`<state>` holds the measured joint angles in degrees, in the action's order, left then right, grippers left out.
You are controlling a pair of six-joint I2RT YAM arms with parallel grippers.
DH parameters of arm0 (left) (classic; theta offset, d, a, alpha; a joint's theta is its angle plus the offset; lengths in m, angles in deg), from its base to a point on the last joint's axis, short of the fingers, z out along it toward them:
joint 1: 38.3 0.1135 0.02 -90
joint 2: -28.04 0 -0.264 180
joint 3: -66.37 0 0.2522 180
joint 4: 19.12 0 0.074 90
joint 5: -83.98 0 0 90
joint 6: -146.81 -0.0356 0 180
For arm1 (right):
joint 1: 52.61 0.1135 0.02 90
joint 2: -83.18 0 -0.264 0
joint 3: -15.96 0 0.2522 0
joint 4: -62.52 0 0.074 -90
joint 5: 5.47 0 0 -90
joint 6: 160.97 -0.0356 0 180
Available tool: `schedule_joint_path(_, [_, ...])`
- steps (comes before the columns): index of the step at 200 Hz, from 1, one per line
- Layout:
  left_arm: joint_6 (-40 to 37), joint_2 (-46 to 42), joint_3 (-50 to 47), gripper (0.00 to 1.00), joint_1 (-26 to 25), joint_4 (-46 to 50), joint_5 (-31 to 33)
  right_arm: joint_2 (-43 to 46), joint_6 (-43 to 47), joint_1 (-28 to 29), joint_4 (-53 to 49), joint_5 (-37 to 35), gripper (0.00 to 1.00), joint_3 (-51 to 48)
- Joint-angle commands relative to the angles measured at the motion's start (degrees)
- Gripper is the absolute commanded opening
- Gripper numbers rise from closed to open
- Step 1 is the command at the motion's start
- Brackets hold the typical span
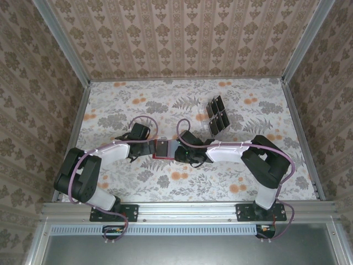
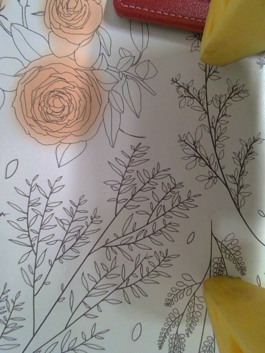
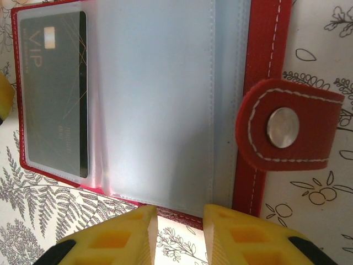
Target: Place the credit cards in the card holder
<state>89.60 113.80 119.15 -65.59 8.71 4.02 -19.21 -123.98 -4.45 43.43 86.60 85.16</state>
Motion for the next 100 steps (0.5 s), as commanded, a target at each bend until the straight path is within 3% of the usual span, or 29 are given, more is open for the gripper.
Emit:
schedule_joint_path(1, [1.2,0.1,-1.5,1.00,-0.1,0.8,-4.4,0.9,-1.1,-0.3,0.0,-1.6,0.31,-0.6])
schedule_joint_path(100, [1.1,0.4,-1.8,1.00,-0.1,0.3,-4.6,-1.9,-2.6,-1.3,8.7,3.1,0.29,0.0])
